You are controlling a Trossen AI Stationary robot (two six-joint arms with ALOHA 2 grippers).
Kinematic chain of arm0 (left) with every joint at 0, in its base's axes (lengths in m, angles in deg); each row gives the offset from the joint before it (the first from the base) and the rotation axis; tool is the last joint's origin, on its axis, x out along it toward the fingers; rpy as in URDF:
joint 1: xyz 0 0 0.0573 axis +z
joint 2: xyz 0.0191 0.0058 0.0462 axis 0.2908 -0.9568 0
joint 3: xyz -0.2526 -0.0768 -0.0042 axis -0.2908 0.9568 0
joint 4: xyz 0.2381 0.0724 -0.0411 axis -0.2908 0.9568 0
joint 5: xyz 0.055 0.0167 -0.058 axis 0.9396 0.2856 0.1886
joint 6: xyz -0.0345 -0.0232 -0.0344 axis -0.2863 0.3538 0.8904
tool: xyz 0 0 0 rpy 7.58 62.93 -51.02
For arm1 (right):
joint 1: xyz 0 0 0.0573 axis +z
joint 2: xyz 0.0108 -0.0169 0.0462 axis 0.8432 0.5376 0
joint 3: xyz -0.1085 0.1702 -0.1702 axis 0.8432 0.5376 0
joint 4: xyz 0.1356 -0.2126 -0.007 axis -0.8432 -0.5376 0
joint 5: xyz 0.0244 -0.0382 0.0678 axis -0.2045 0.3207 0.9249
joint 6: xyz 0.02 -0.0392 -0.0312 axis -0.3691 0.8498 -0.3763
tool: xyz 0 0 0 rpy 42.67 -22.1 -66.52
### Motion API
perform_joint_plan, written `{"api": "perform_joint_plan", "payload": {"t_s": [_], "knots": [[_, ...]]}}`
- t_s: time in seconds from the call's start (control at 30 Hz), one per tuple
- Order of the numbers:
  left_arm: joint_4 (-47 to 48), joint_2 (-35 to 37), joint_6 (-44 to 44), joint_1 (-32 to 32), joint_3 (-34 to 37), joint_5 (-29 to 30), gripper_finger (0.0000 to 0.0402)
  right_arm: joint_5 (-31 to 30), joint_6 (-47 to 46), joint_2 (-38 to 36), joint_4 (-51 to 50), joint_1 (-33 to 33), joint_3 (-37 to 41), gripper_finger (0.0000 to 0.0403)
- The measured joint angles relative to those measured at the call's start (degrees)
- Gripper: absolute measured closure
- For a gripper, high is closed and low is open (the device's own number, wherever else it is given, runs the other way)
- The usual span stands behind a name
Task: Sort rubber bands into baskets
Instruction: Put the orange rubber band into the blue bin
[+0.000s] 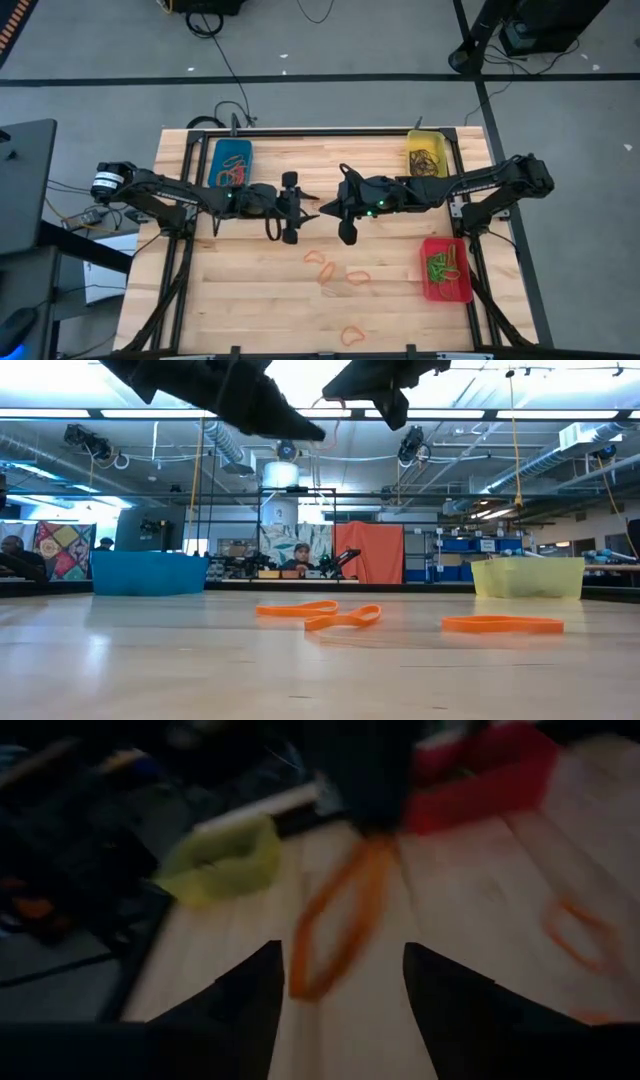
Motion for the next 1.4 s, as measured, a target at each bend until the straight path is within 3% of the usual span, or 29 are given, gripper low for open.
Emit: {"api": "perform_joint_plan", "payload": {"t_s": [0.17,0.33,0.4,0.53,0.7,0.87,1.07,1.2,1.3,1.4], "knots": [[-5.02,1.03,0.28,0.62,-0.17,2.6,0.0251,-1.44,2.29,0.0,-2.7,-0.06,0.0,0.04],[2.97,0.9,2.81,2.03,-2.4,-3.47,0.037,-2.45,2.71,0.0,-1.56,-0.13,0.0,0.0401],[6.44,0.95,4.42,2.6,-3.15,-5.85,0.0391,-2.33,3.58,0.0,-0.72,-0.2,-0.02,0.04],[12.48,0.94,5.02,3.16,-5.13,-7.25,0.0397,-2.46,4.68,0.0,0.08,-0.82,-0.02,0.0381],[23.21,0.95,12.01,5.1,-10.89,1.28,0.0398,-2.93,-3.69,0.0,-3.93,-2.68,-0.04,0.0337],[28.28,1.91,14.5,9.76,-16.29,-4.65,0.0399,-3.08,-8.08,0.02,-6.29,-3.8,-0.04,0.0295],[48.14,2.35,18.43,18.08,-20.53,-4.54,0.04,0.94,-12.04,0.0,-11.83,-3.81,-0.09,0.0252],[58.62,2.29,19.99,25.17,-20.57,-9.09,0.04,-1.98,-11.7,0.0,-21.55,-2.57,0.03,0.0246],[61.28,2.29,19.33,29.01,-20.57,-10.46,0.0401,-3.55,-11.23,-0.02,-21.28,-2.07,1.95,0.0248],[63.45,2.29,18.16,32.64,-19.95,-7.67,0.0401,-1.73,-11.81,-0.02,-18.16,-2.1,5.86,0.0249]]}}
